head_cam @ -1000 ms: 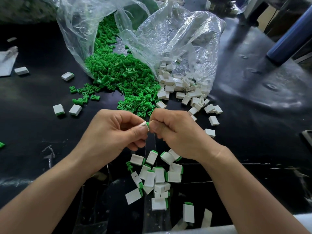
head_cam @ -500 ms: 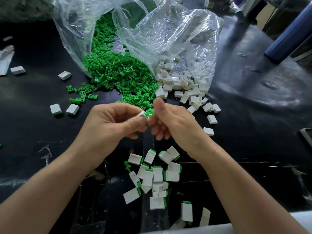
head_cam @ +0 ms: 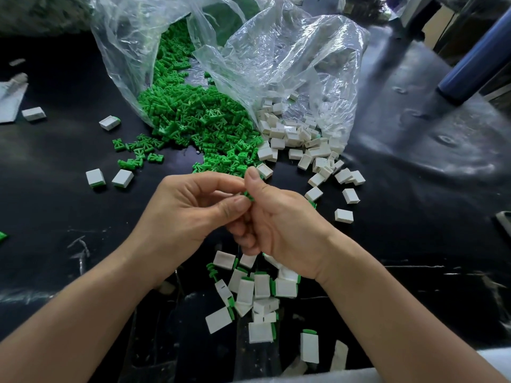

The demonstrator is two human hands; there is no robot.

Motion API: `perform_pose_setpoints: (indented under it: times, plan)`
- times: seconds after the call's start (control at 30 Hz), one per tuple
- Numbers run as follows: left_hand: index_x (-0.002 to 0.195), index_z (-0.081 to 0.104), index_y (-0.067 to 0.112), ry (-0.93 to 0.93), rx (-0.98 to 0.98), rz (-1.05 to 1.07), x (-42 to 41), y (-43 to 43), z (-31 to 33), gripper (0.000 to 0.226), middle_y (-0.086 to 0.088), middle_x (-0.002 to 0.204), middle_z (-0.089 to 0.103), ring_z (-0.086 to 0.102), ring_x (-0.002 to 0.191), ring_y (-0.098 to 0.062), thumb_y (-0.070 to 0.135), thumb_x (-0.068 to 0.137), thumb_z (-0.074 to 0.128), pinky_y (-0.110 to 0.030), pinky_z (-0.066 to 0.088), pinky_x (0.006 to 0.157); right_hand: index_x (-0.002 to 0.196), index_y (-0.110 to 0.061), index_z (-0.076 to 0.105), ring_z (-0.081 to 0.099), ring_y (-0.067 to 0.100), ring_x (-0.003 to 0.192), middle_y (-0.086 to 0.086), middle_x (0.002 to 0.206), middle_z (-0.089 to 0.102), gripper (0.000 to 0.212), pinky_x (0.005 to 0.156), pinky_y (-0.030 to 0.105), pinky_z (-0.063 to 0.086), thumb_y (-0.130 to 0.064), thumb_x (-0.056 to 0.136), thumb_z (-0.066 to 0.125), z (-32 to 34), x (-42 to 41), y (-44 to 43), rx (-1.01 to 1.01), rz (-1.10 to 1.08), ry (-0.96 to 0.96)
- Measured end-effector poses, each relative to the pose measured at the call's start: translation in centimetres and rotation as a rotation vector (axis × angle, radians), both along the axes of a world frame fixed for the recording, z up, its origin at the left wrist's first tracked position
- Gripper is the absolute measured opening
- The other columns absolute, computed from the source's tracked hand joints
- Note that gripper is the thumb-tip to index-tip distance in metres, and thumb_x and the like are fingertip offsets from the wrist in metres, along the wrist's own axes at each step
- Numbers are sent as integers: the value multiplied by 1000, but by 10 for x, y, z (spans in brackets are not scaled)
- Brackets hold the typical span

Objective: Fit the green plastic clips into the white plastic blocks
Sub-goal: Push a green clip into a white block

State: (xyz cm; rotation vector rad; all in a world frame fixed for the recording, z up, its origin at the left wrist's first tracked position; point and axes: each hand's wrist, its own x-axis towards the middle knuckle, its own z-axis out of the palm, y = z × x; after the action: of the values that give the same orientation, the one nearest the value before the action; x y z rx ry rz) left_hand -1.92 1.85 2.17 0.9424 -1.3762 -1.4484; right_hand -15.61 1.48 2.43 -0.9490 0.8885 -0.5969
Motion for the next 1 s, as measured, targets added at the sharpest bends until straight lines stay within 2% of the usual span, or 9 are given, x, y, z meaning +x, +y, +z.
perform_pose_setpoints:
  times: [0.17,0.33,0.47,0.6,0.73,0.83,0.87,0.93,1.0]
  plan:
    - [92,66,-6,18,3,-2,1,0,-1,21,-20,60,59,57,50,-27,3,74,59,-29,51,51,91,-9,53,34,8,50,-1,60,38,54,49,19,30,-56,72,35,1,2,1,5,-29,-10]
    - [89,68,-4,15,-8,0,0,1,-3,19,-21,65,61,57,53,-26,4,74,60,-29,52,52,76,-12,51,33,8,51,-2,59,37,45,50,20,29,-52,84,33,0,2,2,-5,-47,22]
    - [87,69,-3,9,-8,18,0,1,-4,19,-15,64,63,57,53,-24,6,71,61,-29,53,52,89,-11,54,32,9,52,-2,59,37,44,50,20,29,-49,91,31,-3,4,3,7,-59,16]
    - [86,69,-3,40,10,17,-1,1,-2,19,-17,61,59,55,48,-23,5,71,61,-28,51,47,104,-11,54,33,8,53,-3,60,37,52,51,20,31,-54,84,32,-4,5,2,5,-31,-42]
    - [78,72,2,65,59,31,2,-1,0,17,-8,57,61,55,46,-15,11,65,64,-22,49,46,110,-12,54,35,7,52,-2,63,38,59,51,20,31,-56,83,26,0,5,0,57,28,-170]
    - [78,71,0,30,45,12,3,0,1,17,-4,60,64,57,48,-13,10,66,63,-21,50,49,114,-17,55,33,7,51,-3,60,37,52,51,20,30,-51,85,27,2,1,0,57,74,-157]
    - [80,69,-2,19,38,8,2,1,1,19,-2,64,66,58,50,-13,9,66,63,-22,51,51,121,-11,51,32,7,51,-3,59,36,56,52,20,28,-49,87,27,3,1,0,61,90,-126]
    - [80,68,-2,20,40,15,1,1,2,20,-1,73,69,60,51,-13,8,64,63,-22,52,51,136,7,29,28,8,52,-1,60,32,66,53,21,25,-42,93,24,5,0,0,80,84,-98]
    - [78,68,-2,38,52,32,0,1,3,21,-2,81,71,62,52,-12,8,60,64,-21,52,50,138,9,20,26,9,54,0,61,29,62,54,22,23,-37,96,23,5,0,2,81,68,-100]
